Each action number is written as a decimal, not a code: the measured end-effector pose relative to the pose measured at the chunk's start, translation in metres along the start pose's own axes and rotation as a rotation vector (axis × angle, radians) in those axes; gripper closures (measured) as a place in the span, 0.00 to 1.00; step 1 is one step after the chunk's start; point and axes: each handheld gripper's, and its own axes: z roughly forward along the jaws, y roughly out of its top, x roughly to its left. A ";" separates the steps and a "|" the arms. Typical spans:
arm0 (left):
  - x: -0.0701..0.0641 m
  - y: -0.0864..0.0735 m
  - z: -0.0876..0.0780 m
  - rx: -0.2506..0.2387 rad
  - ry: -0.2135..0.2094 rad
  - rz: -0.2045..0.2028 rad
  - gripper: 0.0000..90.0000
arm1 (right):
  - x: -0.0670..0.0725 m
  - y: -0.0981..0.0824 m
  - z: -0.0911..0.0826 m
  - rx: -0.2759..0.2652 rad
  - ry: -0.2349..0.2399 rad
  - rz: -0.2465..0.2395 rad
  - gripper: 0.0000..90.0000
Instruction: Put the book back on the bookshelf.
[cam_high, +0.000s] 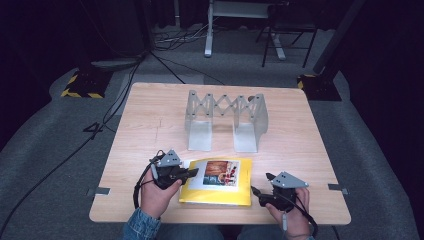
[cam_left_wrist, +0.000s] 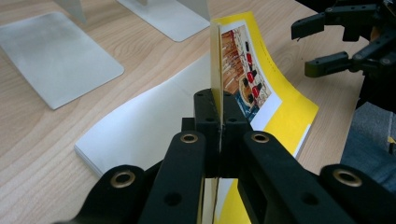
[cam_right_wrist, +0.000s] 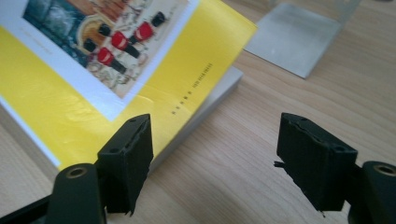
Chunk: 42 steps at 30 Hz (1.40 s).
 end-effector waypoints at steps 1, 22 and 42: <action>-0.001 0.002 0.000 -0.004 0.000 -0.001 0.99 | 0.003 0.001 -0.002 -0.006 0.001 -0.015 0.30; -0.006 0.028 -0.009 -0.020 -0.060 0.029 0.99 | 0.050 0.017 0.005 -0.080 0.033 -0.246 0.25; -0.001 0.044 -0.004 -0.038 -0.129 0.038 0.99 | 0.081 0.020 0.025 -0.046 0.051 -0.274 0.20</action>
